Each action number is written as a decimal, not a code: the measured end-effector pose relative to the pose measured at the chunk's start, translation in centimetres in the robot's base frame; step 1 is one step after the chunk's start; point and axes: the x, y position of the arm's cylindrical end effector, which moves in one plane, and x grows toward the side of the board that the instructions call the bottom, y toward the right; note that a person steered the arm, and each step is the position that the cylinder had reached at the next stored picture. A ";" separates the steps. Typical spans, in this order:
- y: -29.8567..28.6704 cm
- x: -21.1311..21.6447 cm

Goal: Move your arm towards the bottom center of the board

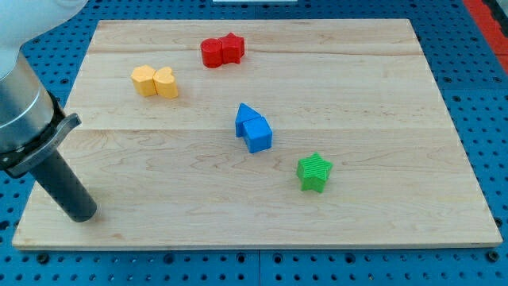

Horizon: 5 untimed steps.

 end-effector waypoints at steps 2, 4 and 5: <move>6.1 0.7; 11.8 1.0; 14.6 2.6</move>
